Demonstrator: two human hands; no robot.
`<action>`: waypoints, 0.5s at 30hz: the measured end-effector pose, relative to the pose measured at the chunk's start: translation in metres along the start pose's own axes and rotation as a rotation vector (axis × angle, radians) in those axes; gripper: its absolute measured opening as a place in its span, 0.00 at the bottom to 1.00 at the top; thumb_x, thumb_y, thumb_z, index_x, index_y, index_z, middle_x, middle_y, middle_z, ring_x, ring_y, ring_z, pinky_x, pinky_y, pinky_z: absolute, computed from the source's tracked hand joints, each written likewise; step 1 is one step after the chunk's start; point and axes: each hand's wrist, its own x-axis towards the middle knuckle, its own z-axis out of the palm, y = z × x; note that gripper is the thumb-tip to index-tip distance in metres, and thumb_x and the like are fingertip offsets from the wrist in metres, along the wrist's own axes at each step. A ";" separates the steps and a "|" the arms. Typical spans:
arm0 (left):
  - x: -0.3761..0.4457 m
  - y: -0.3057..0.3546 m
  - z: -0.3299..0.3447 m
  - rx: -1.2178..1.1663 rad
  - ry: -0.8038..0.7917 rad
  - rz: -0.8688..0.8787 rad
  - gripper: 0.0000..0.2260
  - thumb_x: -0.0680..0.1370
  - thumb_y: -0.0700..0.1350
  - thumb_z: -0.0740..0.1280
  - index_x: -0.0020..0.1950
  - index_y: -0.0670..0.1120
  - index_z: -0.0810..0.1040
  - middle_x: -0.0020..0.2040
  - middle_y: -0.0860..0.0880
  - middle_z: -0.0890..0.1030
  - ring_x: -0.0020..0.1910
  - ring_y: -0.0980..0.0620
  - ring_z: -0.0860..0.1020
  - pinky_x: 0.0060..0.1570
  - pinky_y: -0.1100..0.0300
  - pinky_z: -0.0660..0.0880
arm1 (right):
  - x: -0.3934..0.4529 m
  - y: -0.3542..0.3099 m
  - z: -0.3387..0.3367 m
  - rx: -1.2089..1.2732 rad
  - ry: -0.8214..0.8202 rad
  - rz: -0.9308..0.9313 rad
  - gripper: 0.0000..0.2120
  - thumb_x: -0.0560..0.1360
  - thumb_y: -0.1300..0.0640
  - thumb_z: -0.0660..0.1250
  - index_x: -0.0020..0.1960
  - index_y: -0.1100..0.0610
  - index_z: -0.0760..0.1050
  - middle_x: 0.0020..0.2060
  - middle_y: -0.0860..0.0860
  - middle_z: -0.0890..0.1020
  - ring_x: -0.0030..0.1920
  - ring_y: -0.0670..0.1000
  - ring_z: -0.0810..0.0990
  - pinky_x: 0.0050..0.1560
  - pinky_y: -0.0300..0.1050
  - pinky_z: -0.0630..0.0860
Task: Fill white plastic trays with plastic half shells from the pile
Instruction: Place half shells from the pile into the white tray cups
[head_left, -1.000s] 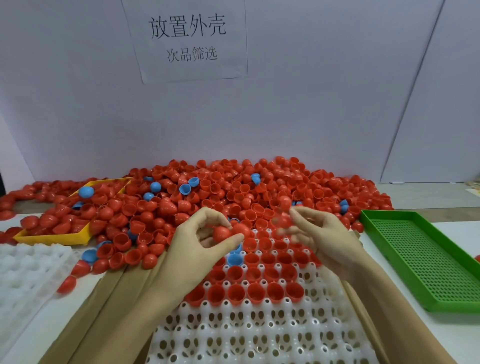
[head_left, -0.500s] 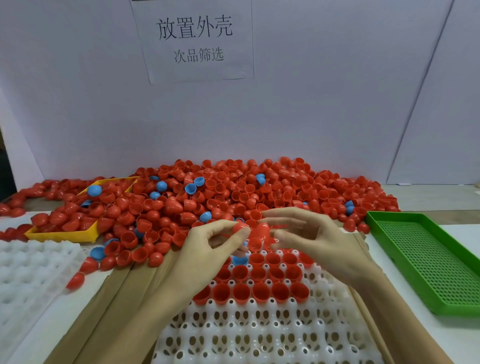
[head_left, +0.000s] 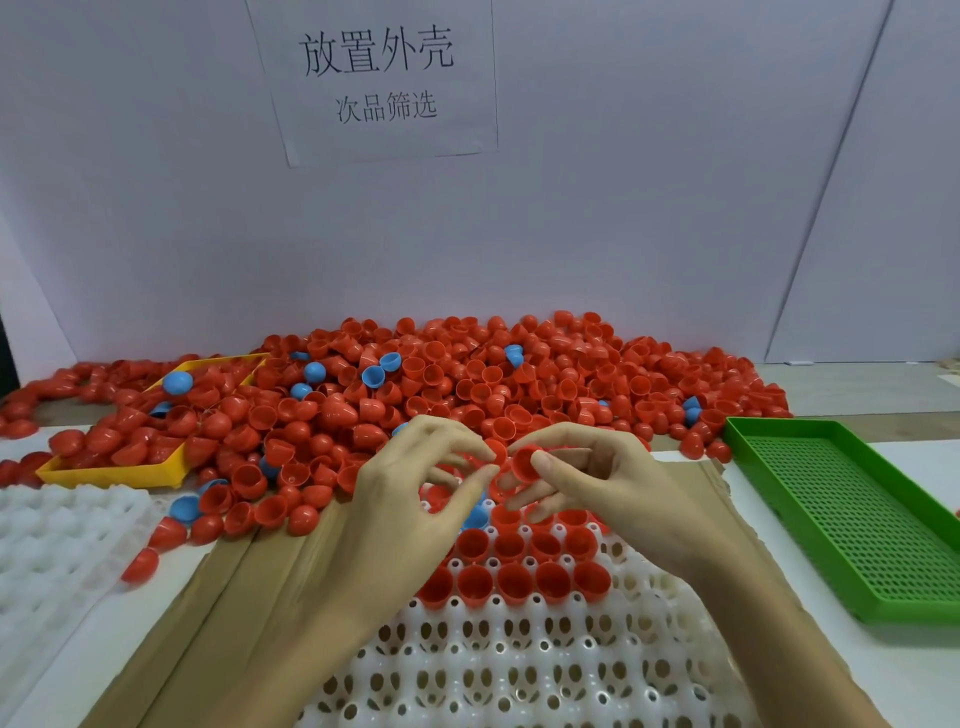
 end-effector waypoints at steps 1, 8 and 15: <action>0.000 0.001 0.001 0.003 -0.012 -0.004 0.04 0.77 0.42 0.75 0.50 0.49 0.86 0.53 0.56 0.81 0.52 0.53 0.83 0.46 0.64 0.81 | 0.000 0.000 0.000 0.004 -0.008 0.002 0.10 0.83 0.53 0.69 0.62 0.54 0.83 0.54 0.58 0.88 0.54 0.60 0.88 0.55 0.50 0.85; -0.001 0.001 0.004 -0.268 -0.112 -0.309 0.06 0.72 0.43 0.79 0.49 0.47 0.89 0.53 0.57 0.84 0.51 0.58 0.85 0.53 0.65 0.81 | -0.001 0.001 -0.004 0.034 -0.155 0.050 0.12 0.84 0.50 0.68 0.63 0.56 0.82 0.53 0.61 0.88 0.54 0.63 0.88 0.53 0.52 0.86; -0.005 0.011 0.014 -0.135 -0.263 -0.187 0.05 0.74 0.42 0.78 0.48 0.50 0.88 0.56 0.61 0.82 0.51 0.61 0.84 0.53 0.71 0.77 | -0.001 0.006 -0.039 0.111 0.152 0.070 0.26 0.85 0.39 0.58 0.56 0.59 0.85 0.50 0.64 0.87 0.47 0.62 0.88 0.43 0.44 0.85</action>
